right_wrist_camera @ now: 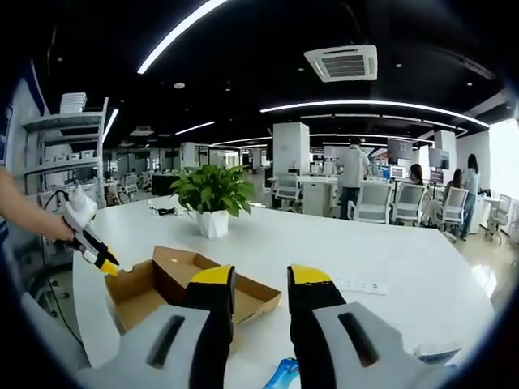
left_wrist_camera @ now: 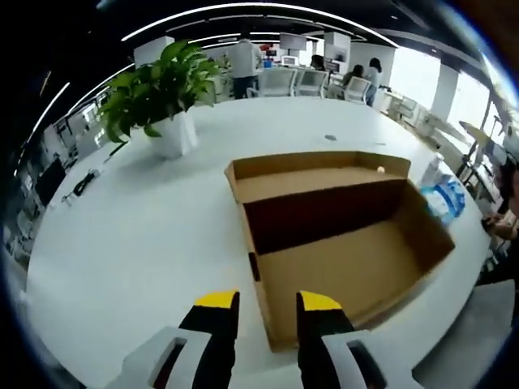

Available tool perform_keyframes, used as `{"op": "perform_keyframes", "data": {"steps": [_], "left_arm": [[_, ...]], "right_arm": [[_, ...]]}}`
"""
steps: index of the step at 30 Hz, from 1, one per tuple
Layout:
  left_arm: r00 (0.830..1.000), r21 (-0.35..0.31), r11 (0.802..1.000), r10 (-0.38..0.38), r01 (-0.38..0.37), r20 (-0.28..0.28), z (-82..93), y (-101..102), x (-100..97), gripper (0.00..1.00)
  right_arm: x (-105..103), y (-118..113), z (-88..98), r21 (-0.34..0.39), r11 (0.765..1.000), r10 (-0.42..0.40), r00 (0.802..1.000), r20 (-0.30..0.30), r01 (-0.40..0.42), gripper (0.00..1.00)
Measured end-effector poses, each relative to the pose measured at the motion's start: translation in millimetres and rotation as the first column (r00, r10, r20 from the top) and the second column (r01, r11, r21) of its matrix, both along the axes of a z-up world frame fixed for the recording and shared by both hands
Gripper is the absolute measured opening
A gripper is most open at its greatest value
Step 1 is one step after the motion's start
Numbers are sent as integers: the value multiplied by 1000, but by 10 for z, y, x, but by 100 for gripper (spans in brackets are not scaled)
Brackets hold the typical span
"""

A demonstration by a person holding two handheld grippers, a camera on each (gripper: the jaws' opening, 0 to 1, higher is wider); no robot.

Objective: Operate the shoe box by opening the lid, removing the specified soft item, and placing it in the target area until the item is outside and the box remains undamaged.

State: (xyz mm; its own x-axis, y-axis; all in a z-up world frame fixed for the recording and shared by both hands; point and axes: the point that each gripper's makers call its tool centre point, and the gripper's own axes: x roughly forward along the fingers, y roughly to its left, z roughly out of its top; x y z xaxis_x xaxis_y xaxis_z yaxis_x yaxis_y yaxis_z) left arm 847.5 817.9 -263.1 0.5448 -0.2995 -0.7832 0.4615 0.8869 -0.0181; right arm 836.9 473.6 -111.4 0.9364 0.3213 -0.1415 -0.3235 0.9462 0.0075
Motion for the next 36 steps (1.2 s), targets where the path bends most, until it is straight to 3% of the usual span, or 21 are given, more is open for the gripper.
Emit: {"op": "perform_keyframes", "data": {"steps": [7, 15, 24, 31, 32, 35, 36], "left_arm": [[999, 17, 999, 41, -41, -3, -163, 84, 144, 19], [997, 52, 996, 72, -72, -4, -208, 25, 129, 14], [988, 48, 987, 156, -156, -3, -228, 109, 220, 6], [979, 53, 977, 206, -206, 3, -245, 84, 169, 5], [977, 52, 976, 212, -212, 5, -244, 101, 164, 5], [972, 43, 971, 237, -237, 6, -249, 114, 170, 5], [971, 43, 970, 241, -241, 7, -246, 114, 175, 5]], "right_arm": [[64, 68, -38, 5, 1000, 8, 1000, -17, -8, 22], [172, 109, -128, 15, 1000, 24, 999, -33, -23, 21], [393, 110, -270, 36, 999, 41, 996, -80, -38, 21], [683, -1, -451, 82, 997, 0, 984, -178, 14, 15], [743, -26, -528, 116, 993, -7, 972, -234, 35, 14], [943, -121, -601, 116, 991, -33, 962, -271, 67, 15], [1006, -138, -668, 117, 990, -37, 950, -310, 77, 15]]}}
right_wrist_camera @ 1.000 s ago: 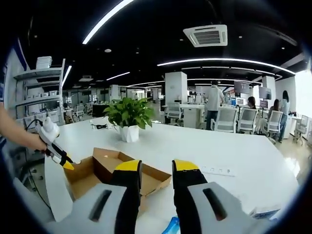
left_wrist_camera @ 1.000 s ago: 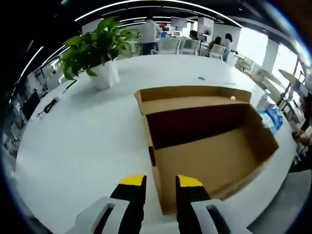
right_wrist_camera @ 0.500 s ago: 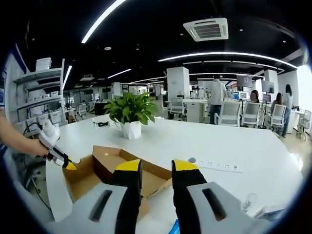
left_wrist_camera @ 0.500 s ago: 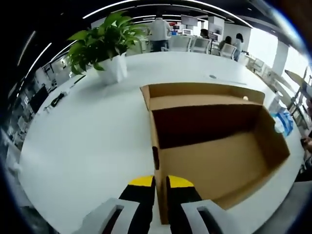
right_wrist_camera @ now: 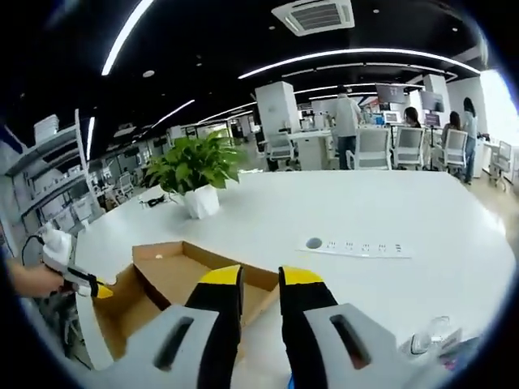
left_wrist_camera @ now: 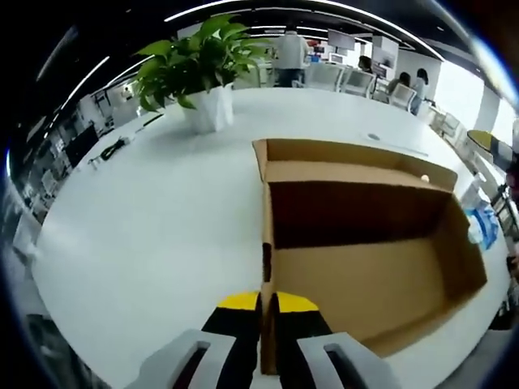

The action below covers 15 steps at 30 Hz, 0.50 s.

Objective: Operate the shoe box by opening the lid, removing the specified soft item, and placing it in the target area until the item is outside and the box remains undamaged.

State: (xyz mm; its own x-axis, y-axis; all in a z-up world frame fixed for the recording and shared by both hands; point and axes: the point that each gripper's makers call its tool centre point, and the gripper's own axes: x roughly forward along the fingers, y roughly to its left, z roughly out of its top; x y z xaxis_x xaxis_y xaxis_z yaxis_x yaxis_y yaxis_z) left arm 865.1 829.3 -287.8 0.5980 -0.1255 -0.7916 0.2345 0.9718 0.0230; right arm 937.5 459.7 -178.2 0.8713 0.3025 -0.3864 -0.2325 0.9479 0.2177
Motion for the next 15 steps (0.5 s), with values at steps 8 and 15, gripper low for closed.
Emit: {"op": "perform_keyframes", "data": {"steps": [8, 15], "left_arm": [[1000, -10, 1000, 17, -17, 2, -8, -22, 21, 4], [1000, -29, 999, 24, -24, 8, -10, -38, 31, 4]], "right_arm": [[238, 82, -253, 20, 1000, -18, 995, -97, 20, 17], [357, 74, -464, 37, 999, -21, 985, -171, 27, 20]]}}
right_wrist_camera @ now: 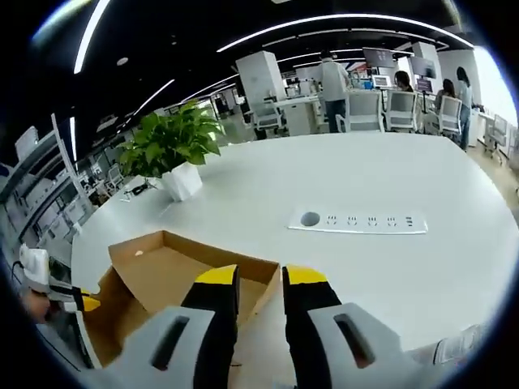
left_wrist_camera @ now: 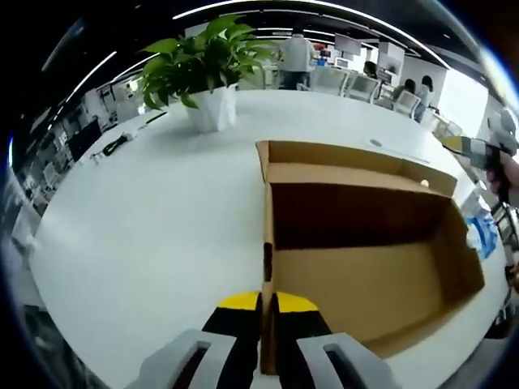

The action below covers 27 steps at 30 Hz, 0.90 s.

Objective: Operate the shoe box by opening the lid, removing the specified soft item, and placing it in the target area until the item is outside and the box remains undamaged.

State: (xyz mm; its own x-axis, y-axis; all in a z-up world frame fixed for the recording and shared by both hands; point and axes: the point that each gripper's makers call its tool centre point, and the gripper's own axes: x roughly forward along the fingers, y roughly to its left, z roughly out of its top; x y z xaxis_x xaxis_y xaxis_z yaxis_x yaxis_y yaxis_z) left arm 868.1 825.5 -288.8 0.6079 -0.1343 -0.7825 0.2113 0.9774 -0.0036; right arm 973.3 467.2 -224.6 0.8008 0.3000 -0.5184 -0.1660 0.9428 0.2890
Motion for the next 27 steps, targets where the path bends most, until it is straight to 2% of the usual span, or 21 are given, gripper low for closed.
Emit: {"op": "perform_keyframes", "data": {"steps": [2, 4, 5, 6, 8, 10, 11, 13, 15, 16, 19, 20, 21, 25, 27], "left_arm": [[1000, -5, 1000, 5, -5, 3, -2, 2, 4, 4], [1000, -8, 1000, 7, -6, 5, 2, -15, -3, 4], [1000, -9, 1000, 8, -8, 7, 0, -11, 0, 4], [1000, -10, 1000, 8, -8, 8, -1, -10, -1, 4], [1000, -11, 1000, 11, -11, 10, 6, -20, -21, 4], [1000, -13, 1000, 12, -12, 11, 5, -18, -21, 4], [1000, -13, 1000, 11, -11, 12, 2, -11, -16, 4], [1000, -14, 1000, 11, -11, 12, 3, -15, -24, 4], [1000, -15, 1000, 13, -13, 13, 8, -21, -32, 4], [1000, -15, 1000, 12, -12, 13, 10, -24, -37, 4], [1000, -16, 1000, 11, -11, 13, 7, -25, -35, 4], [1000, -17, 1000, 12, -11, 13, 7, -24, -35, 4], [1000, -17, 1000, 12, -12, 13, 8, -27, -38, 4], [1000, -17, 1000, 12, -12, 15, 12, -35, -42, 4], [1000, -18, 1000, 14, -13, 15, 17, -45, -55, 4]], "right_arm": [[-74, 8, -58, 12, 1000, -4, 999, -48, 5, 20], [-35, 18, -120, 16, 1000, -7, 997, -72, 8, 20], [-47, 59, -205, 49, 999, 1, 991, -134, 6, 21], [-20, 86, -266, 77, 997, 1, 986, -167, 12, 22], [11, 82, -289, 58, 998, 0, 984, -180, 10, 21], [59, 112, -373, 68, 998, 13, 974, -225, 2, 20], [73, 71, -442, 41, 999, 7, 965, -264, 4, 19], [143, 61, -483, 23, 1000, 15, 962, -272, -9, 15], [166, 48, -557, 9, 1000, 17, 946, -324, -15, 12], [199, 51, -555, 1, 1000, 19, 948, -317, -20, 11], [203, 80, -625, -4, 998, 53, 923, -382, -58, 8], [196, 93, -678, -10, 996, 71, 902, -425, -83, 7], [206, 106, -689, -12, 996, 75, 900, -429, -89, 7], [136, 190, -768, 9, 993, 107, 857, -504, -119, 6], [147, 228, -798, 18, 992, 116, 847, -518, -125, 7]]}}
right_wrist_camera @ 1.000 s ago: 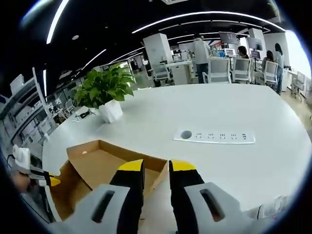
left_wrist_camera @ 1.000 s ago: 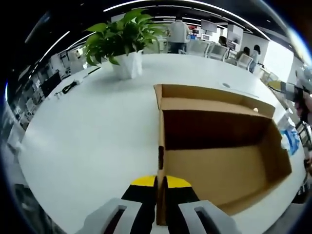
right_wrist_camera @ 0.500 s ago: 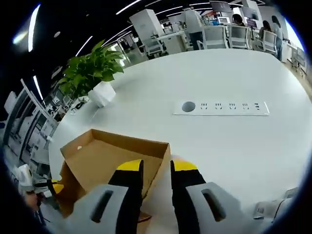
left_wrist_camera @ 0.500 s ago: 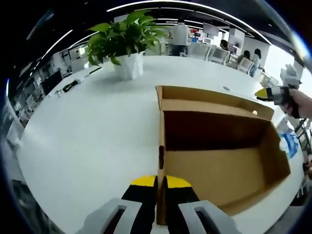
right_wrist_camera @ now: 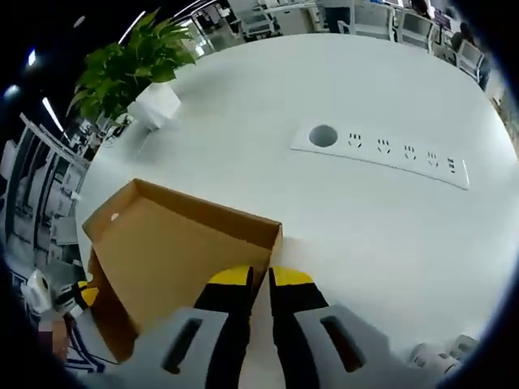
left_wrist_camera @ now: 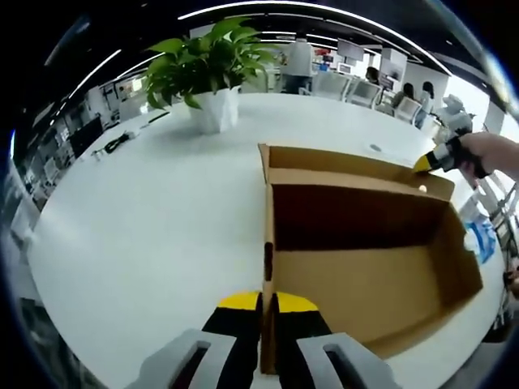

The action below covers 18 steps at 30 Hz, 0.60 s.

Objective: Operate the shoe box by opening the lid, removing the specified soft item, and placing it in the target area until the item is outside and the box remains undamaged.

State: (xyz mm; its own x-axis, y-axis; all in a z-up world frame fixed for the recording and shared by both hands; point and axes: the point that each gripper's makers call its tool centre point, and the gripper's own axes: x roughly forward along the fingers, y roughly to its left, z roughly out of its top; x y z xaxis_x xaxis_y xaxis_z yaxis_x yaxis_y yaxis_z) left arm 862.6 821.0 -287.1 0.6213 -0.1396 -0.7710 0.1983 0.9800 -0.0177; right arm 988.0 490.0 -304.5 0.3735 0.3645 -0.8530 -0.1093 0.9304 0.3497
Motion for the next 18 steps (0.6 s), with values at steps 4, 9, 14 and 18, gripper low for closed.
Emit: {"op": "perform_keyframes", "data": {"steps": [4, 9, 14, 18], "left_arm": [[1000, -2, 1000, 0, 0, 0, -3, 8, 13, 4], [1000, -5, 1000, 2, -2, 0, 2, 1, 8, 4], [1000, -4, 1000, 0, 0, -1, 1, 2, 12, 4], [1000, -2, 1000, 1, -1, 0, 0, 2, 12, 4]], "right_arm": [[-15, -25, -27, -29, 1000, 7, 1000, -29, -8, 5], [-10, -39, -21, -32, 999, -1, 1000, -30, 0, 4], [13, -44, -1, -37, 999, -10, 1000, -18, 10, 3], [31, -49, 18, -41, 999, -16, 1000, -6, 16, 2]]}}
